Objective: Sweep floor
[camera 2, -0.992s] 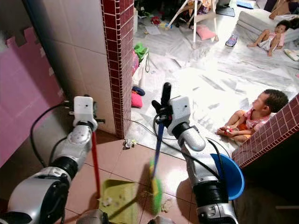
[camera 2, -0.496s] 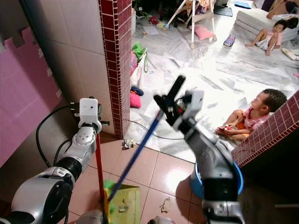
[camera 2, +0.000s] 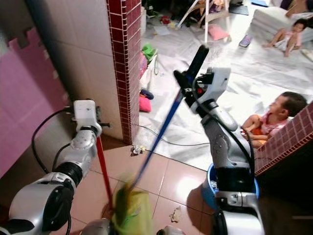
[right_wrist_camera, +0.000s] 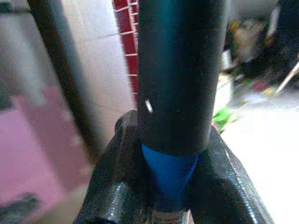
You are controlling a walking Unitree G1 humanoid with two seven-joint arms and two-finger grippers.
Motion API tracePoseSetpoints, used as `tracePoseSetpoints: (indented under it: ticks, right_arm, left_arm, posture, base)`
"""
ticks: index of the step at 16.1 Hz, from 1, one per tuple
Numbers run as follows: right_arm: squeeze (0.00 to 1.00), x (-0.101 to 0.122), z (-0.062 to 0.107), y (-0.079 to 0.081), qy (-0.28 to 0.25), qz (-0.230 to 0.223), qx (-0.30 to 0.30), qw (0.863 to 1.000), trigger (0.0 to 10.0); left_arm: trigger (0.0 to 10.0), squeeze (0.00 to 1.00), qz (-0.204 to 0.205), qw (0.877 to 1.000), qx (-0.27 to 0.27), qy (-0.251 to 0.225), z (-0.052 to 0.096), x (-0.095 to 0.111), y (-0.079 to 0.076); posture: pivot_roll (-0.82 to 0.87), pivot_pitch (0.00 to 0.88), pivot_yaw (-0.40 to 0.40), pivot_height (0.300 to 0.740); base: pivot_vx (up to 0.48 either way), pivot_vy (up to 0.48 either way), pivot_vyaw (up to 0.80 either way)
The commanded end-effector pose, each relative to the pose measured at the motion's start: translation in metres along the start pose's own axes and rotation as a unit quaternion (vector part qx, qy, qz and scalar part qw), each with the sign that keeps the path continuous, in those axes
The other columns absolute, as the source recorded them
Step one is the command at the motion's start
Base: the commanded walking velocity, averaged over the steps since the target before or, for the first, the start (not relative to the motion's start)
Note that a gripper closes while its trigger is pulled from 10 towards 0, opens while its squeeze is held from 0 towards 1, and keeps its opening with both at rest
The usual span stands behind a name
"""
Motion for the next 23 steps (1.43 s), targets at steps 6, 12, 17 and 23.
tracePoseSetpoints:
  ticks: [6,12,17,23]
  right_arm:
    - [0.0,0.018,0.0,-0.014,-0.031,0.153,-0.045,0.987,10.0]
    - [0.0,-0.045,0.035,-0.01,0.036,0.226,-0.067,0.971,10.0]
    - [0.0,-0.087,0.048,-0.023,0.102,0.142,-0.15,0.973,10.0]
    - [0.0,-0.094,0.039,-0.02,0.107,0.128,-0.152,0.974,10.0]
  left_arm:
    - [10.0,0.0,0.039,0.995,0.009,-0.096,-0.014,0.059,0.005]
    - [10.0,0.0,0.121,0.977,0.019,-0.176,-0.009,0.107,0.025]
    - [10.0,0.0,0.185,0.972,0.015,-0.144,0.0,0.096,0.028]
    - [10.0,0.0,0.167,0.977,-0.01,-0.132,0.005,0.1,0.024]
  posture:
    - [-0.08,0.0,-0.043,0.74]
    - [-0.02,0.0,-0.057,0.74]
    - [-0.01,0.0,-0.041,0.74]
    - [0.01,0.0,-0.04,0.74]
  base:
    - [0.0,0.0,0.0]
    - [0.0,0.0,0.0]
    - [0.0,0.0,0.0]
    - [0.0,0.0,-0.37]
Point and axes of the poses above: a point about 5 cm out from each wrist's last joint towards the gripper, its own z axis pointing back from the gripper into the wrist, its own x axis along the axis of the wrist's last joint, y = z × x, the point moved 4 cm from there along -z, pointing out of the wrist towards the gripper, and after that the axes turned 2 degrees about z, right-handed, at the moved point
